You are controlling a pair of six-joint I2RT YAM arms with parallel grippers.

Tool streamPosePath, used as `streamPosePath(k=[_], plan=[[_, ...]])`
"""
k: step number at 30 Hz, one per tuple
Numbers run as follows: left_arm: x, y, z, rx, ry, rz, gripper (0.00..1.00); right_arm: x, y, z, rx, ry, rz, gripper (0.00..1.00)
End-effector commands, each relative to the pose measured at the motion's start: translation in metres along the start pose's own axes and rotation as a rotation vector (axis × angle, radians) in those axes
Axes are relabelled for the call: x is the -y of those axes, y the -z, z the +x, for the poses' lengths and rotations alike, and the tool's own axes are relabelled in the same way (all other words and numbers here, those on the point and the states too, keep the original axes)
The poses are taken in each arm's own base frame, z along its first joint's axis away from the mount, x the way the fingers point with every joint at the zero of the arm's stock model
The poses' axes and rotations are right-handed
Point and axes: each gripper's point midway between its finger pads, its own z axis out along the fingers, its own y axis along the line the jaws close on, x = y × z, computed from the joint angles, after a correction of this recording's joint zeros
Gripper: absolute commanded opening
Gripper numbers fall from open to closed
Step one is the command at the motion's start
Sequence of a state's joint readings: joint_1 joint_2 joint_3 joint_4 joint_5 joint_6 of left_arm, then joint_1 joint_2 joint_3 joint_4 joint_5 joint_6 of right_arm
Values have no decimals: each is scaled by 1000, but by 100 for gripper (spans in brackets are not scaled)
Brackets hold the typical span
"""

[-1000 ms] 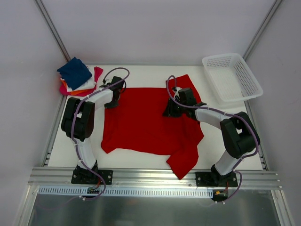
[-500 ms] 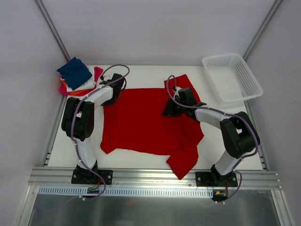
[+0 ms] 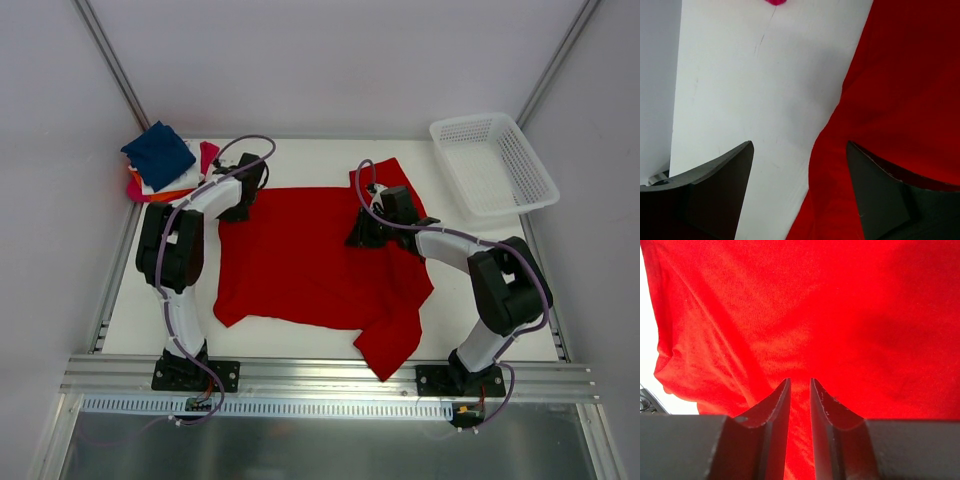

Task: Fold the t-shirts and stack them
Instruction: Flatten the tshirt out

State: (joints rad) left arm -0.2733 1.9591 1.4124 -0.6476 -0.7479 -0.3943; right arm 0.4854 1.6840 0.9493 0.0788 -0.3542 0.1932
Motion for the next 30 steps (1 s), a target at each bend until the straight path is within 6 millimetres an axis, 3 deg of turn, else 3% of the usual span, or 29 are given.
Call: streamPosePath(k=[1, 8, 17, 25, 30], plan=[[-2, 28, -34, 56, 94, 85, 75, -7, -3, -13, 25, 24, -41, 25], [27, 25, -64, 75, 101, 152, 76, -9, -5, -13, 19, 23, -49, 24], [68, -2, -69, 19, 68, 219, 76, -10, -3, -14, 25, 29, -51, 24], [67, -18, -67, -19, 74, 234, 77, -9, -2, -17, 27, 22, -54, 24], [78, -27, -69, -88, 105, 374, 77, -14, 4, -19, 39, 25, -68, 24]])
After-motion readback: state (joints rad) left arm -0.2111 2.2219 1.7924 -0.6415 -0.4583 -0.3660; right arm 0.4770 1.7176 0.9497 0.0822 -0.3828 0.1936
